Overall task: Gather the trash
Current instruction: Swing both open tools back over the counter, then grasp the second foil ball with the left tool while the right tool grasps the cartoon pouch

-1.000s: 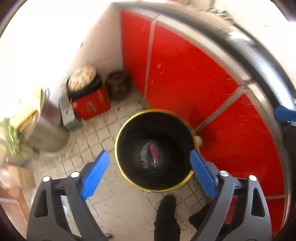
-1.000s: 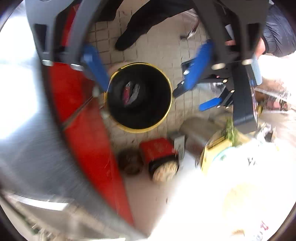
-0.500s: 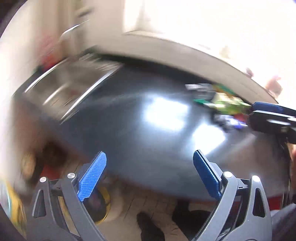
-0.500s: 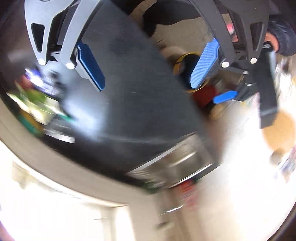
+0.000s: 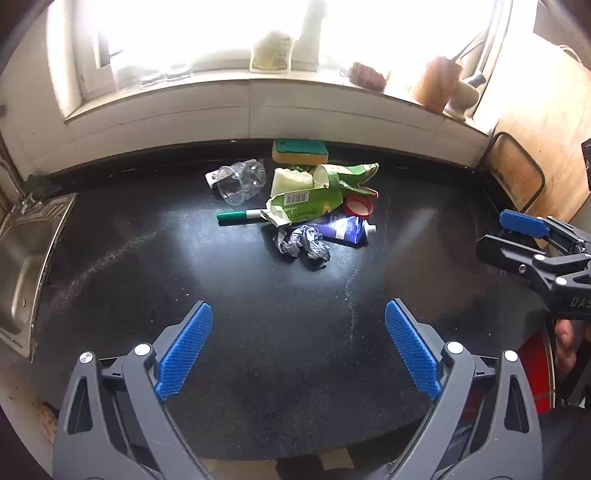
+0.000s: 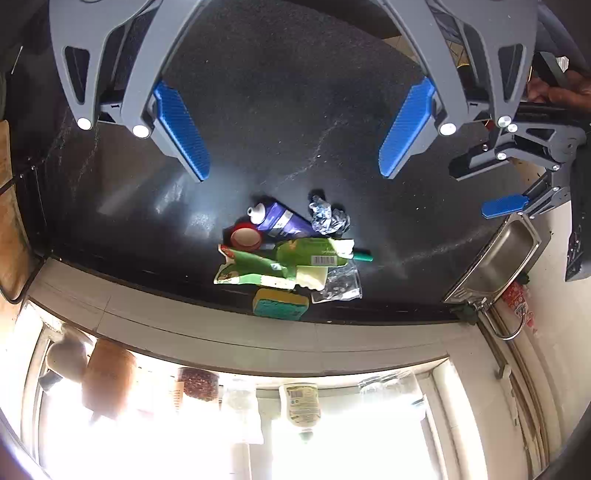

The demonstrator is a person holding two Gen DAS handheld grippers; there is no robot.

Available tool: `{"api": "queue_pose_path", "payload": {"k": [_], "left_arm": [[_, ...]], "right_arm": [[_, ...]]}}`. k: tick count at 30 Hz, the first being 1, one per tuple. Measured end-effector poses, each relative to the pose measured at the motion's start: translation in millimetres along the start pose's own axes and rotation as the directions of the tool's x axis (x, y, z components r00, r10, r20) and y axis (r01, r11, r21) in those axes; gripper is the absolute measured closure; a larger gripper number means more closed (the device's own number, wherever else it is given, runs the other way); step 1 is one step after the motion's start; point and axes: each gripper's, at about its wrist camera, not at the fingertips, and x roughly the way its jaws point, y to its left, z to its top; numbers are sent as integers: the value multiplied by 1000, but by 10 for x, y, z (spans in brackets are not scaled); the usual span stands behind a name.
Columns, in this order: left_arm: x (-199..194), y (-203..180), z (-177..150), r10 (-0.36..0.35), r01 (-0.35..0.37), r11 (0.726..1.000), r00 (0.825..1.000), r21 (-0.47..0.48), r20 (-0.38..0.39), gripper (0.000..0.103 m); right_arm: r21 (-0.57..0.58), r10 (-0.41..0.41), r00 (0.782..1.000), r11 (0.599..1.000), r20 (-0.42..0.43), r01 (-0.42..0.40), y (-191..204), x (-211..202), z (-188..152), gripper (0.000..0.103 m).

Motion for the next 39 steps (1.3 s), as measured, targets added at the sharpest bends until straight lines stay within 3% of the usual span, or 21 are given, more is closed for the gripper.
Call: {"api": "queue_pose_path", "payload": {"k": [6, 12, 15, 19, 23, 28, 31, 33, 34, 35, 39], "left_arm": [[395, -43, 188, 4, -6, 999, 999, -39, -51, 11], [1026, -67, 395, 59, -72, 991, 992, -110, -113, 11], [1373, -26, 435, 65, -93, 978, 986, -186, -153, 11], [1769, 12, 457, 93, -140, 958, 977, -249, -191, 11], [2078, 64, 446, 127, -201, 934, 960, -297, -249, 11], [2212, 66, 467, 192, -254, 928, 953, -272, -234, 11], [2211, 51, 466, 198, -249, 935, 957, -254, -213, 20], [2158, 33, 461, 191, -236, 941, 962, -243, -194, 41], [2128, 22, 462, 178, -222, 944, 965, -245, -191, 53], [2105, 37, 453, 159, -207, 943, 968, -260, -194, 58], [1870, 111, 388, 144, -195, 933, 972, -301, -184, 63]], "right_arm": [[-74, 49, 999, 996, 9, -48, -232, 303, 306, 13], [-228, 63, 998, 971, -31, -69, -423, 886, 704, 13], [-332, 75, 996, 939, -58, -90, -499, 1248, 865, 13], [-486, 81, 992, 866, -100, -120, -511, 1743, 1009, 13], [-565, 95, 982, 807, -164, -173, -523, 2126, 1096, 13], [-636, 101, 972, 741, -210, -215, -517, 2442, 1097, 15], [-677, 84, 972, 704, -217, -213, -478, 2544, 1025, 23], [-700, 70, 975, 686, -211, -201, -462, 2583, 972, 40], [-703, 69, 975, 682, -212, -201, -455, 2585, 958, 42], [-703, 67, 976, 684, -205, -195, -450, 2566, 953, 48], [-678, 70, 979, 712, -192, -184, -437, 2383, 968, 55]]}}
